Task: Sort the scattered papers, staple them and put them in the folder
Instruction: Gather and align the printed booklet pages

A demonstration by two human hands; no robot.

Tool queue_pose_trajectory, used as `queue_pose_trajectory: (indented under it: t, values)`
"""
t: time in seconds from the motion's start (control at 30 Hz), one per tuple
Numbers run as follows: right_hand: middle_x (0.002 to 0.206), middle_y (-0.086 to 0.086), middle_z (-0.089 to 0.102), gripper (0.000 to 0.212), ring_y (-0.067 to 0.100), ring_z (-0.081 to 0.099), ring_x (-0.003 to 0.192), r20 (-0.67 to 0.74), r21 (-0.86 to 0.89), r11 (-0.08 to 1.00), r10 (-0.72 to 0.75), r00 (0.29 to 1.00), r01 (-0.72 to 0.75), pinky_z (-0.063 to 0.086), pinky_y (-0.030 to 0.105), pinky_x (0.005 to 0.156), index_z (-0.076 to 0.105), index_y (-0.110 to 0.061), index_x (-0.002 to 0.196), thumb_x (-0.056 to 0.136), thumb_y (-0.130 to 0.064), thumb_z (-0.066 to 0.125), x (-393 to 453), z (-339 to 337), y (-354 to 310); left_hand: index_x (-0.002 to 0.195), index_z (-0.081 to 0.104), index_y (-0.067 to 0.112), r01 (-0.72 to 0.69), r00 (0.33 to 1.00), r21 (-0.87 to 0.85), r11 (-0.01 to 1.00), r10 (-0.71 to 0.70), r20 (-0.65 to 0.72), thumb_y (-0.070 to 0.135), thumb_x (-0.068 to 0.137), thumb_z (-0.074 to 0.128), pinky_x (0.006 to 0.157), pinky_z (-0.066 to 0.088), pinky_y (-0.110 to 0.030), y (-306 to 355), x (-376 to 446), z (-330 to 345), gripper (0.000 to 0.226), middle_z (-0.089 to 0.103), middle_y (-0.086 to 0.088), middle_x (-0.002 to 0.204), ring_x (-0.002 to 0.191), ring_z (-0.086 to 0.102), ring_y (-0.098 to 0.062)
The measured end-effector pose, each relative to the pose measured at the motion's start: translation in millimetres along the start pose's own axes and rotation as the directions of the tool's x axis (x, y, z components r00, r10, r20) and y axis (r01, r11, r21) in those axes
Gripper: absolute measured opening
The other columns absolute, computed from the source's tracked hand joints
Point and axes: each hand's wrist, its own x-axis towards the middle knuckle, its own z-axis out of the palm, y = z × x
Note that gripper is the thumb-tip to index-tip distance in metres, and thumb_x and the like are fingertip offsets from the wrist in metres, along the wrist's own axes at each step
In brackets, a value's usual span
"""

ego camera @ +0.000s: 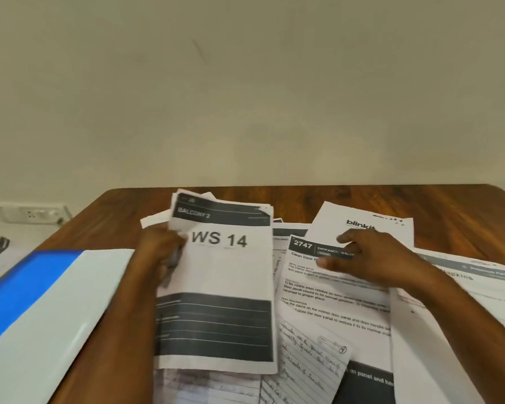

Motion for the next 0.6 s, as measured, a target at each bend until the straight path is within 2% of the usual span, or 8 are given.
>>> queue_pose_trajectory:
  t: [0.03,0.13,0.17,0.27,0.37,0.43,0.5,0.6]
  values:
    - [0.132,-0.007,0.068,0.110,0.016,0.066,0.112,-0.025,0.180,0.983,0.021,0.999,-0.016,0.056,0.040,0.096,0.060,-0.032,0.132,0.047,-0.101,0.055,1,1,-4,0.122,0.066,-0.002,0.001,0.999,-0.025,1.000,0.000,0.038,0.015,0.106,0.062,0.094,0.057,-0.053,4,-4,8,0.024,0.068,-0.036,0.122,0.108,0.068,-0.050]
    - [0.114,-0.002,0.076,0.090,0.019,0.076,0.092,-0.034,0.588,0.807,0.084,0.996,-0.048,0.065,0.043,0.080,0.063,-0.026,0.127,0.060,-0.085,0.066,0,7,-14,0.104,0.069,0.002,-0.027,0.992,-0.144,0.989,0.044,0.122,0.009,0.104,0.063,0.065,0.058,-0.030,11,-12,46,0.009,0.073,-0.020,0.093,0.072,0.069,-0.029]
    - [0.107,-0.001,0.077,0.078,0.022,0.077,0.089,-0.020,0.665,0.745,0.099,0.995,-0.061,0.065,0.046,0.080,0.063,-0.025,0.122,0.063,-0.075,0.071,-1,10,-16,0.100,0.069,0.006,-0.022,0.987,-0.190,0.982,0.052,0.152,0.007,0.102,0.063,0.066,0.060,-0.029,11,-13,59,0.006,0.075,-0.015,0.090,0.072,0.069,-0.026]
    - [0.101,0.002,0.080,0.043,0.032,0.077,0.088,-0.012,0.803,0.592,0.124,0.992,-0.064,0.062,0.050,0.081,0.067,-0.018,0.115,0.081,-0.042,0.075,1,14,-11,0.104,0.068,0.016,0.022,0.968,-0.292,0.956,0.052,0.244,0.010,0.101,0.065,0.093,0.062,-0.048,7,-18,95,0.008,0.078,-0.004,0.102,0.094,0.075,-0.028]
    - [0.094,0.009,0.080,0.021,0.037,0.077,0.073,0.015,0.862,0.500,0.135,0.991,-0.081,0.063,0.041,0.061,0.069,-0.015,0.113,0.092,-0.017,0.072,2,13,-5,0.112,0.069,0.020,0.005,0.957,-0.319,0.948,0.088,0.276,0.012,0.102,0.063,0.090,0.060,-0.043,2,-30,115,0.014,0.078,0.001,0.108,0.098,0.075,-0.023]
    - [0.104,0.012,0.078,0.022,0.043,0.075,0.080,0.007,0.856,0.510,0.157,0.988,-0.088,0.064,0.049,0.069,0.068,-0.016,0.112,0.091,-0.018,0.073,5,17,-1,0.119,0.069,0.021,0.005,0.956,-0.298,0.955,0.083,0.281,0.013,0.101,0.063,0.093,0.060,-0.043,-2,-31,118,0.020,0.078,0.001,0.117,0.104,0.073,-0.023]
    - [0.117,0.010,0.075,0.036,0.045,0.071,0.098,0.013,0.839,0.533,0.190,0.982,-0.114,0.056,0.063,0.093,0.069,-0.019,0.112,0.080,-0.032,0.080,5,22,-3,0.119,0.070,0.022,-0.013,0.954,-0.269,0.963,0.092,0.285,0.015,0.099,0.063,0.097,0.060,-0.045,-4,-30,117,0.022,0.077,0.002,0.122,0.106,0.074,-0.024]
    - [0.133,0.008,0.068,0.058,0.042,0.065,0.114,-0.049,0.814,0.576,0.192,0.980,-0.072,0.047,0.063,0.107,0.068,-0.019,0.122,0.072,-0.047,0.077,12,38,2,0.114,0.072,0.027,-0.111,0.956,-0.141,0.984,0.144,0.255,0.021,0.096,0.067,0.095,0.061,-0.045,-9,-29,112,0.020,0.077,0.004,0.125,0.105,0.075,-0.022]
